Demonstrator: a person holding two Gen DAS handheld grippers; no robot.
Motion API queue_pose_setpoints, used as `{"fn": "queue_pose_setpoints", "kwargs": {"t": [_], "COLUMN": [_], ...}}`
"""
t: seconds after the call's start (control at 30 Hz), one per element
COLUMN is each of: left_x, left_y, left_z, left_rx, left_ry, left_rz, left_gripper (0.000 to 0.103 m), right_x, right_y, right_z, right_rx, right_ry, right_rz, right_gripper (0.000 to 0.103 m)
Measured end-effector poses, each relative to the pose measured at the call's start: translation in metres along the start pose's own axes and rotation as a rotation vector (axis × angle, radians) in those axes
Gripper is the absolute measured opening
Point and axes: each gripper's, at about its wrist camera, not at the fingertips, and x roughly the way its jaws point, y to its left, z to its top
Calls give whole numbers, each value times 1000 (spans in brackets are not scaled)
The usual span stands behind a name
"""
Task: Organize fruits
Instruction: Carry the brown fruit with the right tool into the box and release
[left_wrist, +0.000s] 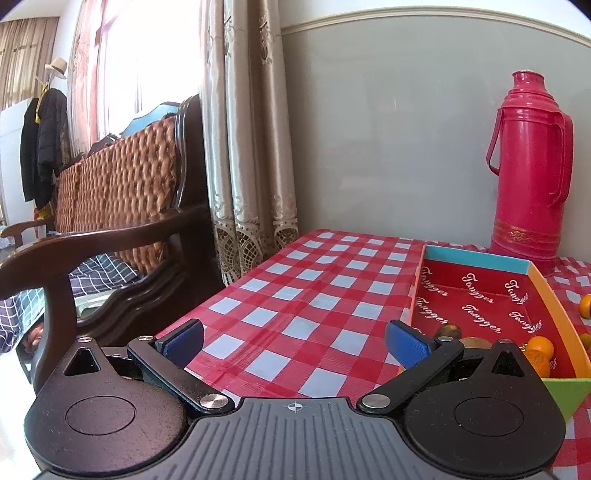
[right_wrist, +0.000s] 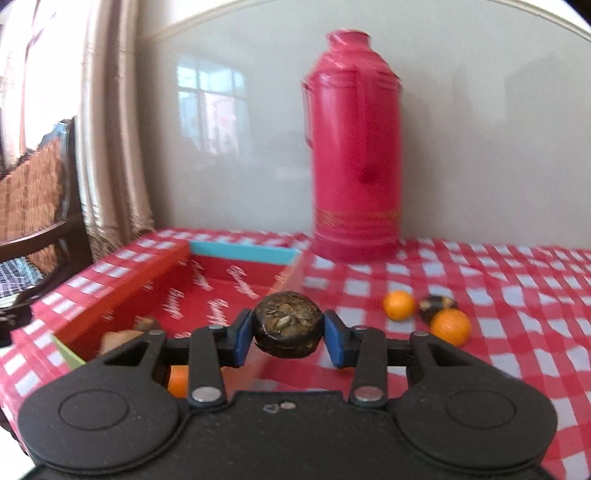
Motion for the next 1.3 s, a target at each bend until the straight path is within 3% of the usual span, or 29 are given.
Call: {"fn": "queue_pose_setpoints", "kwargs": {"t": [0.13,0.4,0.43,0.47,0.53,0.57,0.8,0.87,1.03,1.3], "left_x": [-1,0,0,1,0,0,-4,-6,-13,-25], "left_y": [5,23,24,25,25,26,16,11,-5,-58], "left_z": [-2,-6,-6,-6,-6,-7,-3,0,5,8], "left_rx": [14,22,21,21,24,26,16,3,-51,12], "left_ry": [1,16,19,20,18,17,6,13,10,-6], "left_rz": [2,30,33,34,34,33,-2,-37,-131,-210], "left_gripper": [103,103,103,103,103,103,103,103,103,103], "right_x": [3,21,21,16,5,-1,-6,-8,-18,-39], "right_y": [21,56,59,63,65,63,25,9,-31,-84], "right_z": [2,-3,-3,-3,-3,-2,2,0,-4,-11], "right_rx": [-26,-46,-52,-64,-70,-59,31,71,141,172], "right_ry": [-26,4,-9,-31,-108,-140,-144,-143,-153,-165], "right_rz": [52,119,140,134,112,116,39,20,-53,-146], "right_gripper": [32,34,38,56,80,78,82,88,89,90]}}
